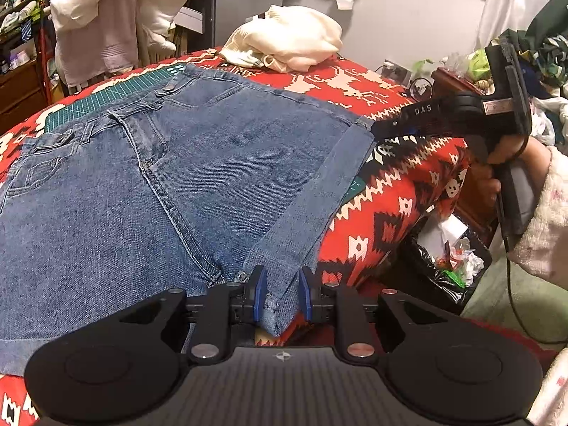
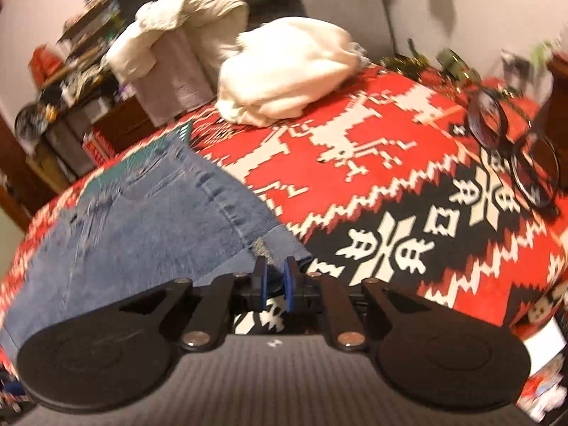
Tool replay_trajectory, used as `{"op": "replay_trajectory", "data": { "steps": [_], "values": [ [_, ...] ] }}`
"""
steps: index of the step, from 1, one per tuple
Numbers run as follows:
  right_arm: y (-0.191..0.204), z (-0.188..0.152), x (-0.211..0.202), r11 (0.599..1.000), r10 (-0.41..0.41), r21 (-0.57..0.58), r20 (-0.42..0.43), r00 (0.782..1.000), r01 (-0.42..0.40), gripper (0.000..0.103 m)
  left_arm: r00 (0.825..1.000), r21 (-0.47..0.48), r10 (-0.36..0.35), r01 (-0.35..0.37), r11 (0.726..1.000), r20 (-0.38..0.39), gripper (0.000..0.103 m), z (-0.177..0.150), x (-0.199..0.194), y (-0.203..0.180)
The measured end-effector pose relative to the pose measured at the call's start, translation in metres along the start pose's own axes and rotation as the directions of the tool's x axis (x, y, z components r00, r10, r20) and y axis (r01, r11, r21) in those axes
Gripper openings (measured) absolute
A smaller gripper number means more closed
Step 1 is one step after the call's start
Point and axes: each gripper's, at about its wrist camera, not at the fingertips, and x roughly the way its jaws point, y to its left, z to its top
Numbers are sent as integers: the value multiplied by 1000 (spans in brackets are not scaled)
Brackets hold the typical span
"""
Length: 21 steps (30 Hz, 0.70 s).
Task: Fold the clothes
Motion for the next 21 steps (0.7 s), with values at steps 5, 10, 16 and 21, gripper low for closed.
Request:
{"op": "replay_trajectory", "data": {
  "steps": [5, 10, 16, 21],
  "values": [
    [-12, 3, 4, 996, 22, 86, 2, 1000, -22, 13, 1000, -22, -16, 16, 1000, -1, 20, 1, 3, 3],
    [-13, 7, 9, 996, -10, 91, -5, 1000, 11, 0, 1000, -32, -25, 25, 999, -2, 19, -1, 4, 6],
    [-2, 6, -6, 999, -36, 31, 27, 999, 35, 0, 999, -81, -32, 32, 996, -1, 10, -2, 2, 14],
    [45, -14, -19, 981, 79, -178, 15, 997, -75, 2, 999, -97, -40, 40, 994, -5, 7, -2, 4, 17]
  ]
}}
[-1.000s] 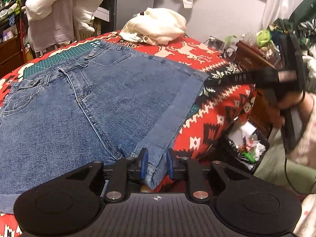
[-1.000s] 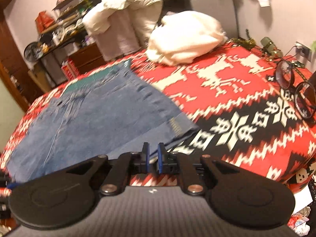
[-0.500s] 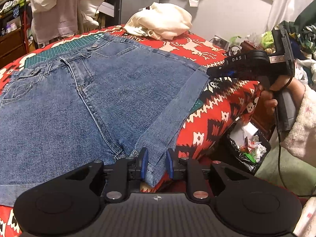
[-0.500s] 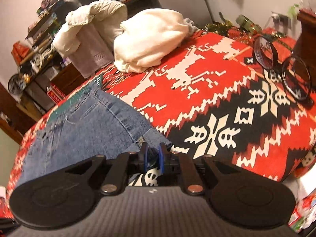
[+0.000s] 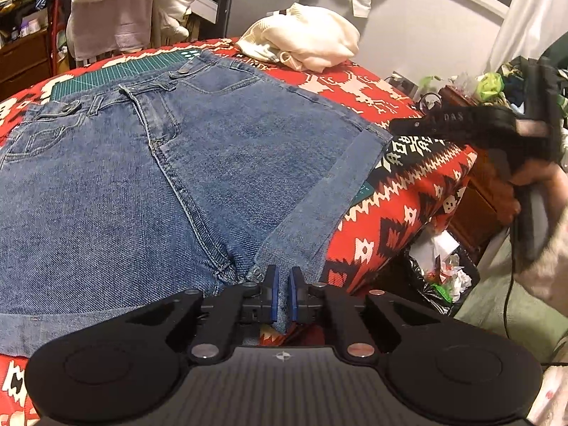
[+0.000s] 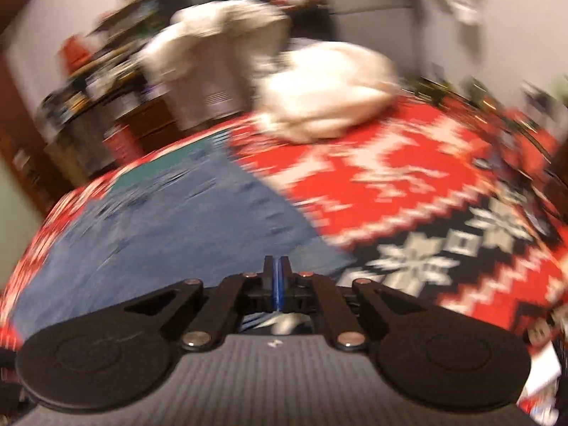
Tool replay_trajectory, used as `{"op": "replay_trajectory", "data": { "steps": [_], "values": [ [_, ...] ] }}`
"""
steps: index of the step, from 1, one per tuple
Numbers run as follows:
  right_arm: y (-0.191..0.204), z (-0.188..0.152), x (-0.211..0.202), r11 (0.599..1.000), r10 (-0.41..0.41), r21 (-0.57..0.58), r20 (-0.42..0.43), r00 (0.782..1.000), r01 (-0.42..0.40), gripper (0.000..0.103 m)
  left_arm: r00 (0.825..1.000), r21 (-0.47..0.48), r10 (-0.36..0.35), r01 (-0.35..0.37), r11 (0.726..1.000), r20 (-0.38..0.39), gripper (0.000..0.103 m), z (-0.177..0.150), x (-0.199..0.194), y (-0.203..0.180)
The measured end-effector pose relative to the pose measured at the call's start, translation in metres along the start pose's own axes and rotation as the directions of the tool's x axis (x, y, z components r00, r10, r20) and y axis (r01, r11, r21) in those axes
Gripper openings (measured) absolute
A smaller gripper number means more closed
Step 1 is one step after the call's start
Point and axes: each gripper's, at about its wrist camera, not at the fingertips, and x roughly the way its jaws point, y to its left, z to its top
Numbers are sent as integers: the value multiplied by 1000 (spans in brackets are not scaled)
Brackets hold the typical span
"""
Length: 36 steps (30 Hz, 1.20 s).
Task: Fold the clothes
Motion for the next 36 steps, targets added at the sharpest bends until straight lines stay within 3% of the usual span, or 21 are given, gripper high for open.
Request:
{"op": "replay_trajectory", "data": {
  "steps": [3, 5, 12, 14, 22, 29, 36],
  "values": [
    [27, -11, 6, 994, 62, -86, -46, 997, -65, 2, 1000, -1, -2, 2, 1000, 3, 6, -1, 0, 1],
    [34, -17, 12, 993, 60, -100, -65, 996, -67, 2, 1000, -9, -5, 5, 1000, 7, 5, -2, 0, 2],
    [27, -15, 20, 995, -4, -104, -74, 997, -3, 0, 999, -55, -29, 30, 998, 13, 4, -2, -1, 9],
    [36, -14, 18, 987, -10, -161, -62, 998, 0, 7, 999, -73, -39, 39, 997, 11, 4, -3, -1, 11],
    [100, -10, 47, 949, 84, -297, -82, 993, -105, 7, 997, -138, -77, 77, 987, 7, 4, -4, 0, 19],
    [123, -10, 76, 911, -3, -411, -58, 998, -21, 10, 996, -144, -87, 88, 986, 12, 4, -5, -1, 22],
    [86, 14, 85, 943, -94, -323, -21, 995, 82, 15, 993, -181, -116, 117, 976, 18, 4, -7, 1, 30]
  ]
}}
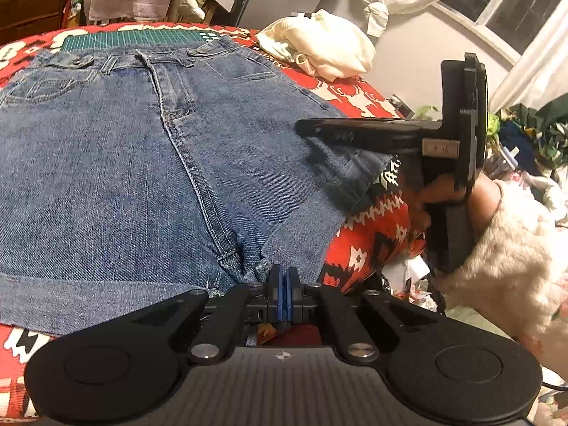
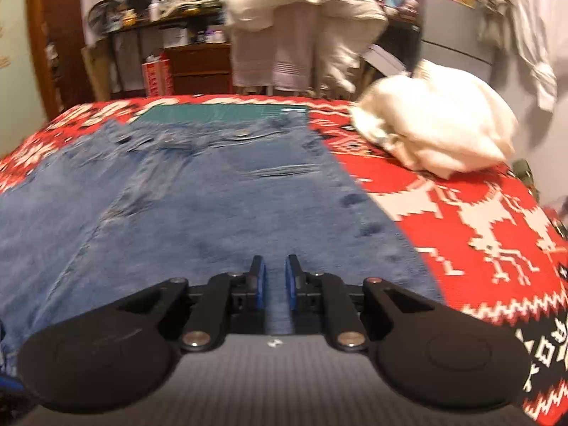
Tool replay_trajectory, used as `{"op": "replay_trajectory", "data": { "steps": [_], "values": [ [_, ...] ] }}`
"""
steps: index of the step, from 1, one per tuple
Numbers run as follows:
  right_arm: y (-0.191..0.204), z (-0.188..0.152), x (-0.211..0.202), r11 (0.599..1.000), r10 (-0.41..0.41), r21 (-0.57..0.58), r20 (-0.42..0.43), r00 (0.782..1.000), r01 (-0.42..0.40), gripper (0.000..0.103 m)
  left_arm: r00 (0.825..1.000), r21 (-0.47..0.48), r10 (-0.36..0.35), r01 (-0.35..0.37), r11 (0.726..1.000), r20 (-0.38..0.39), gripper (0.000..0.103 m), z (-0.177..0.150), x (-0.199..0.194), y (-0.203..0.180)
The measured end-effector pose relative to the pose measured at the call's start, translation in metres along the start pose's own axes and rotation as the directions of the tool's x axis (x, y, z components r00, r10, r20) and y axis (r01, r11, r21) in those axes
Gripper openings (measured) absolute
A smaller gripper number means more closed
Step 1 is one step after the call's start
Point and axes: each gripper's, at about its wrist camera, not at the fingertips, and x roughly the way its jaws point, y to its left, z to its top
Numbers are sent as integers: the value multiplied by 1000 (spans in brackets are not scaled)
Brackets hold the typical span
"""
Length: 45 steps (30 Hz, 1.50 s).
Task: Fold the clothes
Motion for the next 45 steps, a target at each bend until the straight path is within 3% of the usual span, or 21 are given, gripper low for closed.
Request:
{"op": "replay_trajectory", "data": {
  "steps": [6, 12, 14, 15, 17, 21, 24, 30, 40, 42, 45],
  "values": [
    [-45, 3, 7, 994, -52, 94, -10, 999, 52, 17, 1000, -11, -8, 8, 1000, 0, 4, 1, 1, 2],
    [-45, 19, 7, 996, -18, 84, -7, 1000, 19, 17, 999, -66, -48, 48, 997, -8, 4, 8, -7, 5],
    [-41, 28, 12, 997, 7, 81, -15, 1000, -6, 15, 998, -80, -65, 65, 995, 6, 4, 14, -13, 7],
    [-39, 33, 15, 997, 17, 78, -17, 1000, -16, 5, 998, -89, -67, 68, 994, 17, 4, 19, -17, 9],
    [-37, 44, 23, 997, 28, 78, -23, 999, -26, 3, 997, -107, -67, 72, 992, 45, 4, 31, -24, 14],
    [-36, 66, 45, 996, 31, 84, -42, 999, -28, 2, 996, -154, -21, 34, 987, 87, 4, 52, -28, 36],
    [-37, 82, 67, 995, 38, 89, -58, 998, -33, 1, 993, -190, 67, -48, 981, 97, 4, 68, -24, 59],
    [-43, 104, 112, 991, 48, 131, -86, 995, -36, 1, 978, -267, 172, -136, 954, 117, 4, 87, -17, 105],
    [-51, 123, 136, 991, 6, 133, -86, 996, 5, 1, 971, -321, 213, -168, 932, 109, 4, 80, -24, 141],
    [-45, 127, 128, 991, 42, 129, -54, 998, -35, 1, 970, -331, 213, -164, 929, 117, 4, 79, -26, 144],
    [-26, 131, 134, 996, 67, 59, -82, 994, -62, 1, 967, -339, 220, -167, 926, 127, 4, 81, -27, 150]
  ]
}}
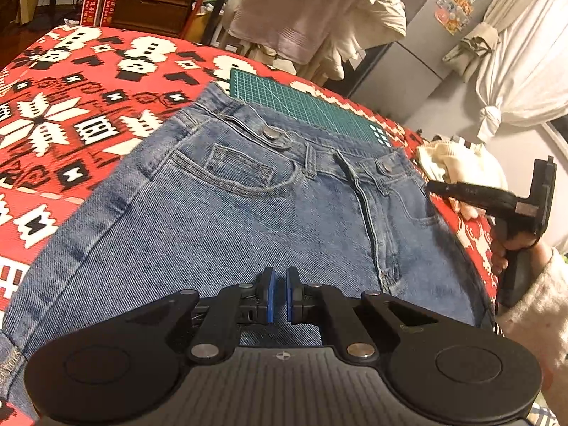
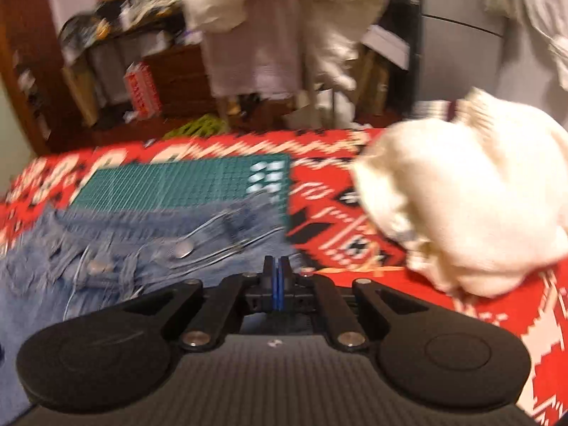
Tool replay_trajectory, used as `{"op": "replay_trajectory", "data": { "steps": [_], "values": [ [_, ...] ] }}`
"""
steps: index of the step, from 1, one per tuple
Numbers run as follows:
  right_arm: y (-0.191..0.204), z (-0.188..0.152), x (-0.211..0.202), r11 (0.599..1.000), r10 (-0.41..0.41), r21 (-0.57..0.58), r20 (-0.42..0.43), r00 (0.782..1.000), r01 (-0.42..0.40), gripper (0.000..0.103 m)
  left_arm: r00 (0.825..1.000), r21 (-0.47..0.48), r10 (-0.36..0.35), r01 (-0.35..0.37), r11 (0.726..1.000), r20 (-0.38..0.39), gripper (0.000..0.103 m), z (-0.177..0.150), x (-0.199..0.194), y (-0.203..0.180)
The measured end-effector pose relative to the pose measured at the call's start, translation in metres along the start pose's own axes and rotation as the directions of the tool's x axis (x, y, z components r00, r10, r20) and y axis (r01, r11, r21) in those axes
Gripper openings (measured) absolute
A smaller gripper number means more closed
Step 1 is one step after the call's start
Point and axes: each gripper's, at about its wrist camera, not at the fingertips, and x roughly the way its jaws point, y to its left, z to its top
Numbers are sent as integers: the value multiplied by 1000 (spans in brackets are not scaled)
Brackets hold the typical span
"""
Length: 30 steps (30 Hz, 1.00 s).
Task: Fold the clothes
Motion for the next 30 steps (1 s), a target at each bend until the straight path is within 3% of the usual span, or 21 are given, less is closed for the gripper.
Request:
{"op": "replay_trajectory", "data": {
  "steps": [3, 11, 15, 17, 21, 30],
  "values": [
    [5, 4, 15, 1000, -22, -6, -6, 1000, 22, 1, 1000, -3, 11, -11, 1000, 9, 4, 3, 0, 4],
    [-11, 18, 39, 992, -54, 116, -7, 998, 55, 0, 1000, -38, 16, -16, 999, 14, 4, 2, -4, 18],
    [-10, 22, 34, 992, -77, 105, 23, 997, 74, 1, 1000, -34, 22, -21, 999, 19, 4, 2, -4, 20],
    [-5, 23, 28, 995, -39, 91, 46, 998, 34, 1, 999, -35, 27, -27, 999, 24, 4, 4, -4, 22],
    [19, 28, 39, 999, -36, 0, 15, 999, 36, 1, 999, -40, 33, -32, 999, 27, 4, 8, -3, 24],
    [0, 60, 72, 992, -48, 121, 17, 999, 45, 0, 999, -38, 48, -47, 998, 20, 4, 7, -5, 28]
  ]
}}
